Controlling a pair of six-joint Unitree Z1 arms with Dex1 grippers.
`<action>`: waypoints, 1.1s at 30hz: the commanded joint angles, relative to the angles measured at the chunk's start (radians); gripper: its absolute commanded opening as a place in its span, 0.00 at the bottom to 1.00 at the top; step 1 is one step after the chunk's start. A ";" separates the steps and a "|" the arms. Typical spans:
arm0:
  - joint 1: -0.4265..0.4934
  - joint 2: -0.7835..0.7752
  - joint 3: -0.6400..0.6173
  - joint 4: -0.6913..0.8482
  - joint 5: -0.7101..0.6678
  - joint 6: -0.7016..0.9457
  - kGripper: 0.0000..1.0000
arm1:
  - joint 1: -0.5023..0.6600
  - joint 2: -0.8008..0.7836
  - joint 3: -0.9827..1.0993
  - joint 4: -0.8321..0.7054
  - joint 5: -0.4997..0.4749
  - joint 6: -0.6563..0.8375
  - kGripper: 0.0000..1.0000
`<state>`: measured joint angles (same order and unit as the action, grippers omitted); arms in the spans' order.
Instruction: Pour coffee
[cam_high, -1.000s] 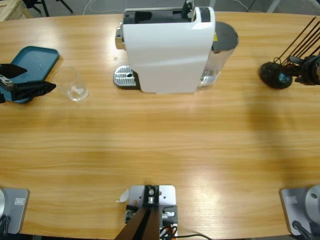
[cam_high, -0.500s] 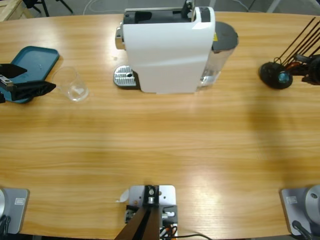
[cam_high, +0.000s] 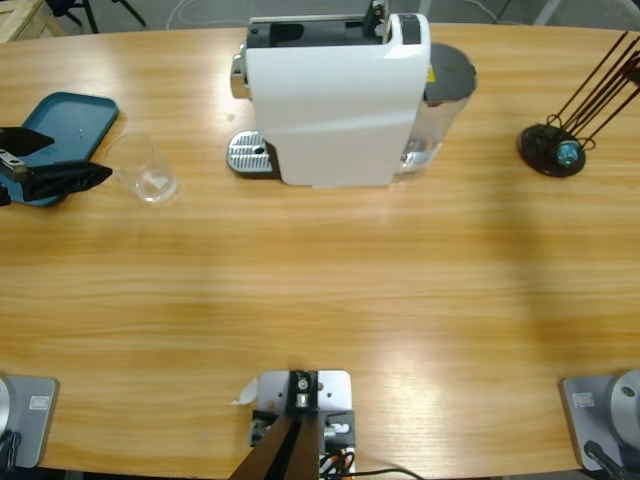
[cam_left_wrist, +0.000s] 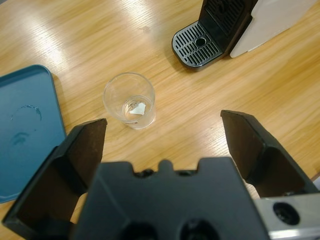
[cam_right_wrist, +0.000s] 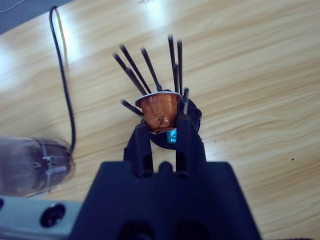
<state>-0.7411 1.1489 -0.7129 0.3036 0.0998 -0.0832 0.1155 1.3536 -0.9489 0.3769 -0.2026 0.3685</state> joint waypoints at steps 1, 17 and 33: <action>-0.011 0.023 0.036 -0.012 0.005 -0.015 1.00 | 0.019 -0.055 -0.134 0.154 -0.006 -0.026 0.00; -0.011 0.018 0.093 -0.107 0.004 -0.003 1.00 | 0.594 -0.073 -0.480 0.490 -0.059 -0.690 0.00; -0.056 0.002 0.184 -0.284 -0.002 0.112 0.98 | 0.773 0.130 -0.601 0.369 0.382 -0.878 0.00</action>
<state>-0.7557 1.1495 -0.5676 0.0400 0.0997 0.0070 0.8709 1.3282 -1.5107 0.8397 0.0295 -0.4331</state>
